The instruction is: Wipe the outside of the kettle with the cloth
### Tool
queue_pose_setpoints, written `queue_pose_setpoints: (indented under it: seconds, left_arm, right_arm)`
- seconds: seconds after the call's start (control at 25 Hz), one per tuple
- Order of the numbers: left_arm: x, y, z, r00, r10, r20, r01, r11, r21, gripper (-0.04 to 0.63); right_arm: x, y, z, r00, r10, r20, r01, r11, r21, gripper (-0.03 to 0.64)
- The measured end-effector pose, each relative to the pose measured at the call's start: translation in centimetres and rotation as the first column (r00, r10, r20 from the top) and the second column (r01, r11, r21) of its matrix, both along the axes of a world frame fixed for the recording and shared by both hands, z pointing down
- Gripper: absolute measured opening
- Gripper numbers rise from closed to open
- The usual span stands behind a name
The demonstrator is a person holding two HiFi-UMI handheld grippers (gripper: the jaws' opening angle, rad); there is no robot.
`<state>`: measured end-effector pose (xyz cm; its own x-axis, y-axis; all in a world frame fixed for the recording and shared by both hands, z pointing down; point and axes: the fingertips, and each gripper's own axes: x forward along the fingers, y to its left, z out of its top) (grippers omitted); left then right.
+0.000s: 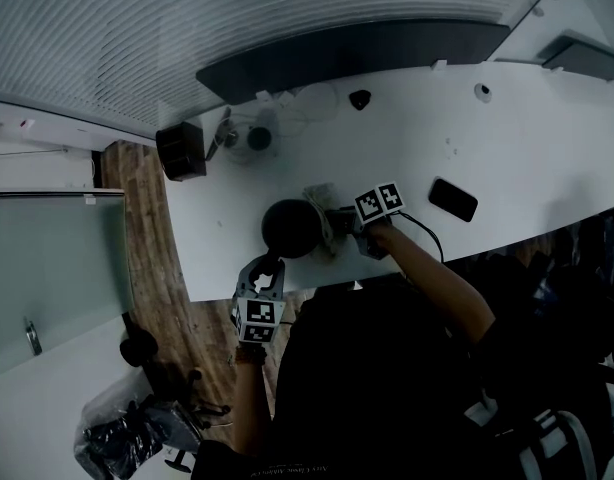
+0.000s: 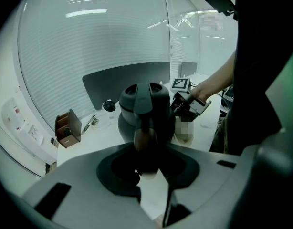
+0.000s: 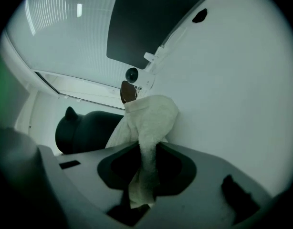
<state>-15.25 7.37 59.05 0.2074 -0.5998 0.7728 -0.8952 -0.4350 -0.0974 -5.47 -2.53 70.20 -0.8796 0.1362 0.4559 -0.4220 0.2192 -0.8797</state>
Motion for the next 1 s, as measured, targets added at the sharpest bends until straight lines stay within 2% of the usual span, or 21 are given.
queue_pose_setpoints:
  seconds: [0.12, 0.24, 0.4, 0.52, 0.64, 0.68, 0.8, 0.92, 1.0]
  left_arm:
    - [0.0, 0.2, 0.2, 1.0, 0.001, -0.005, -0.001, 1.0, -0.015, 0.114]
    - [-0.3, 0.2, 0.2, 1.0, -0.01, -0.007, 0.01, 1.0, -0.022, 0.114]
    - [-0.6, 0.2, -0.2, 0.999, -0.04, 0.001, 0.04, 0.999, -0.023, 0.114]
    - [0.0, 0.3, 0.2, 1.0, -0.025, -0.004, 0.025, 0.999, -0.028, 0.114]
    - [0.0, 0.2, 0.4, 1.0, -0.012, -0.014, 0.011, 1.0, -0.029, 0.114]
    - [0.0, 0.2, 0.4, 1.0, -0.011, -0.013, 0.011, 1.0, -0.028, 0.114]
    - [0.0, 0.2, 0.4, 1.0, -0.002, -0.011, 0.002, 0.999, -0.033, 0.114]
    - [0.4, 0.2, 0.1, 1.0, -0.003, -0.031, 0.002, 1.0, -0.029, 0.112]
    - [0.5, 0.2, 0.1, 0.999, -0.01, -0.031, 0.009, 0.999, -0.034, 0.11]
  right_arm:
    - [0.4, 0.6, 1.2, 0.997, -0.039, -0.065, 0.042, 0.998, 0.052, 0.084]
    - [1.1, 0.2, -0.2, 0.999, 0.01, -0.03, -0.008, 0.998, 0.069, 0.084]
    - [2.6, -0.6, -6.1, 0.981, 0.114, 0.155, -0.118, 0.993, 0.015, 0.084]
    - [3.8, -0.5, -11.9, 0.935, 0.16, 0.316, -0.159, 0.987, -0.03, 0.084]
    - [2.7, 0.0, -16.1, 0.884, 0.159, 0.439, -0.153, 0.987, -0.05, 0.085]
    - [1.9, 0.4, -16.2, 0.887, 0.136, 0.44, -0.134, 0.99, -0.035, 0.084]
    - [-0.2, 1.9, -13.3, 0.937, 0.065, 0.344, -0.074, 0.997, 0.012, 0.084]
    - [-0.8, 2.0, -12.2, 0.941, 0.097, 0.323, -0.095, 0.995, -0.024, 0.084]
    - [-0.7, 1.8, -12.2, 0.945, 0.096, 0.311, -0.096, 0.995, -0.014, 0.084]
